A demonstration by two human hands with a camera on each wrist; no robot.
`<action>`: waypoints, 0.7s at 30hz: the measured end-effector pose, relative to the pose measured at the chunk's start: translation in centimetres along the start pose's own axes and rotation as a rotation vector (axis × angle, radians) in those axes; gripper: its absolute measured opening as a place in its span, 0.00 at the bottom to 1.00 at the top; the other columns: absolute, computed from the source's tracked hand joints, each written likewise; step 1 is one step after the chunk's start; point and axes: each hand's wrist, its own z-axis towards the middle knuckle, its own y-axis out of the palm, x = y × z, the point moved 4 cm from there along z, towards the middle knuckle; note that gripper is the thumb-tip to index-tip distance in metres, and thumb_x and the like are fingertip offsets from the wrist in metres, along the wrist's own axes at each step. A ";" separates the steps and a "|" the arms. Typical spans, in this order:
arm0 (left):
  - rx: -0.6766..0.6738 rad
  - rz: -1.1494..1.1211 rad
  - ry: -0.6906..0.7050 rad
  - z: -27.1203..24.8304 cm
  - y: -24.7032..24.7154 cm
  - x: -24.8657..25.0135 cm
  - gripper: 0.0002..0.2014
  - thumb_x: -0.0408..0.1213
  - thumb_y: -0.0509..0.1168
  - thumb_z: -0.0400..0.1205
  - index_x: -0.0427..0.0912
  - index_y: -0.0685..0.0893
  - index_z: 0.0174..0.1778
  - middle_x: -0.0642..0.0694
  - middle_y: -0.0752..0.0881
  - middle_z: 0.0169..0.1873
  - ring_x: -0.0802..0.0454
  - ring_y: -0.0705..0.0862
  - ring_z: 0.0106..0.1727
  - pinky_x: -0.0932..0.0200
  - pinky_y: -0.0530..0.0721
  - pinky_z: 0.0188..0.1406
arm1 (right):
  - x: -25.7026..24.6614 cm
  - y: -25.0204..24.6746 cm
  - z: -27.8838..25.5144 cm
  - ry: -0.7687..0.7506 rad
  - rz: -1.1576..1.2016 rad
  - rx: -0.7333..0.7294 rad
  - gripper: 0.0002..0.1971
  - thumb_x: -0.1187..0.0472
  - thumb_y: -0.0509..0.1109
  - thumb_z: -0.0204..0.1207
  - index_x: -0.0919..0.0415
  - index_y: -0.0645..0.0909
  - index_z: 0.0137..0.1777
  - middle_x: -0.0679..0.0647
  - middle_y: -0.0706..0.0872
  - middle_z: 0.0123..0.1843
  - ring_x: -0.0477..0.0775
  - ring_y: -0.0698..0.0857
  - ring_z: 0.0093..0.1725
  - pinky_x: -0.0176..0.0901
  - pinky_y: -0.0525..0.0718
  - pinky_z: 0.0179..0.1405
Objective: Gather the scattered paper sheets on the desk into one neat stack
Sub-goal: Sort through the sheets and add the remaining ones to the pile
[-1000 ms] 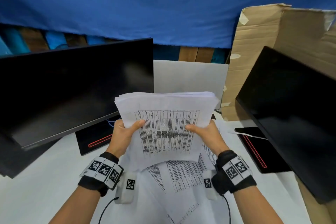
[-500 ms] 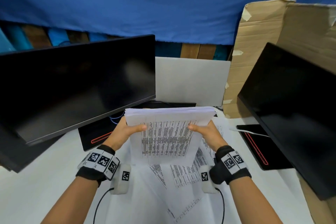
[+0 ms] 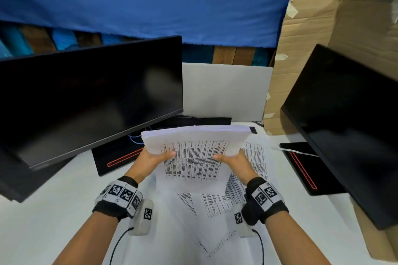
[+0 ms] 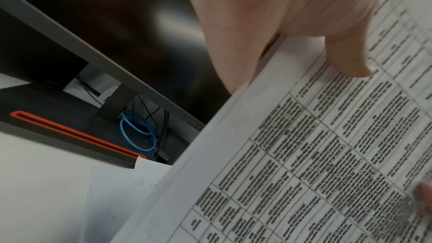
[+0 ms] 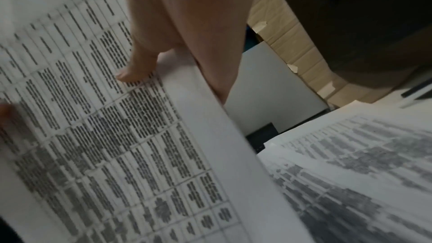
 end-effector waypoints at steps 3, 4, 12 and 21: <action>0.023 0.029 -0.014 0.2 -0.2 -0.2 0.35 0.64 0.77 0.47 0.56 0.81 0.50 0.69 0.90 0.42 0.70 0.87 0.48 0.73 0.84 0.45 | -0.7 -0.3 0.5 -0.044 0.064 0.041 0.23 0.56 0.79 0.62 0.61 0.78 0.56 0.53 0.86 0.53 0.55 0.83 0.57 0.46 0.81 0.61; 0.016 0.048 -0.019 0.1 -0.1 -0.1 0.30 0.60 0.78 0.53 0.58 0.81 0.50 0.69 0.90 0.43 0.70 0.86 0.49 0.72 0.84 0.48 | -1.5 -0.5 0.5 -0.074 0.089 0.053 0.12 0.62 0.77 0.66 0.59 0.80 0.48 0.52 0.87 0.46 0.53 0.85 0.50 0.40 0.84 0.51; 0.167 0.144 0.016 0.1 -0.8 -1.1 0.17 0.30 0.63 0.79 0.60 0.77 0.52 0.75 0.87 0.41 0.77 0.84 0.48 0.79 0.81 0.44 | -2.9 -2.3 2.2 -0.186 0.053 0.020 0.09 0.62 0.67 0.76 0.54 0.81 0.55 0.46 0.88 0.48 0.41 0.88 0.47 0.31 0.83 0.41; 0.337 0.182 -0.162 -3.1 -5.5 -4.9 0.17 0.32 0.63 0.79 0.38 0.76 0.65 0.54 0.84 0.45 0.47 0.82 0.54 0.48 0.76 0.64 | 14.0 -14.8 2.1 0.709 -0.656 0.358 0.54 0.38 0.73 0.64 0.63 0.48 0.81 0.69 0.53 0.82 0.71 0.55 0.80 0.65 0.60 0.78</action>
